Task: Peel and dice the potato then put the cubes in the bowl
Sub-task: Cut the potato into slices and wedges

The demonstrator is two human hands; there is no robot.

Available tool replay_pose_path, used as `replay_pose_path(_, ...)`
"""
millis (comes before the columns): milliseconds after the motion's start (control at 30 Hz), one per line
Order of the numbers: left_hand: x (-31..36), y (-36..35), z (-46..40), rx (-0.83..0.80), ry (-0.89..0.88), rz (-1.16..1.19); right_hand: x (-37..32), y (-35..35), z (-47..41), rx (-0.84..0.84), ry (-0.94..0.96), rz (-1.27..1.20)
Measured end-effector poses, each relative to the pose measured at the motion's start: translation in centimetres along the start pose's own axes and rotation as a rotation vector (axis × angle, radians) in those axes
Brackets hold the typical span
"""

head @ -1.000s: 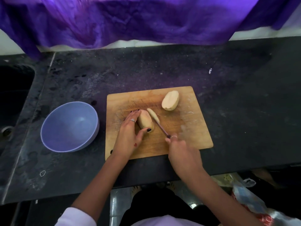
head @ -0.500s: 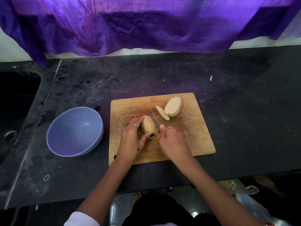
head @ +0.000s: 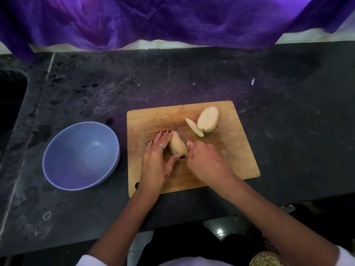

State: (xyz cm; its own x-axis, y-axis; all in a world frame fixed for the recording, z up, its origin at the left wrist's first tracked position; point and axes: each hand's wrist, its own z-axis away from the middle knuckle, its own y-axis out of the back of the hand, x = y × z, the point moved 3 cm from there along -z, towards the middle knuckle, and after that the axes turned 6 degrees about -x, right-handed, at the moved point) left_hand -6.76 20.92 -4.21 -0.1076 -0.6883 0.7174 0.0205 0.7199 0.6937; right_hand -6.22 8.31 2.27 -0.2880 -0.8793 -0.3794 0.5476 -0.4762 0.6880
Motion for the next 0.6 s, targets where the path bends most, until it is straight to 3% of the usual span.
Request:
replay_pose_path(200,-0.5,-0.3,0.2,-0.029,-0.013,-0.022,-2.1,0.3,-1.3,-0.099,0.017,0.17)
replay_pose_path(600,-0.2,-0.9,0.6,0.012,0.028,-0.005,1.9,-1.9,2.6,-0.02,0.001,0.311)
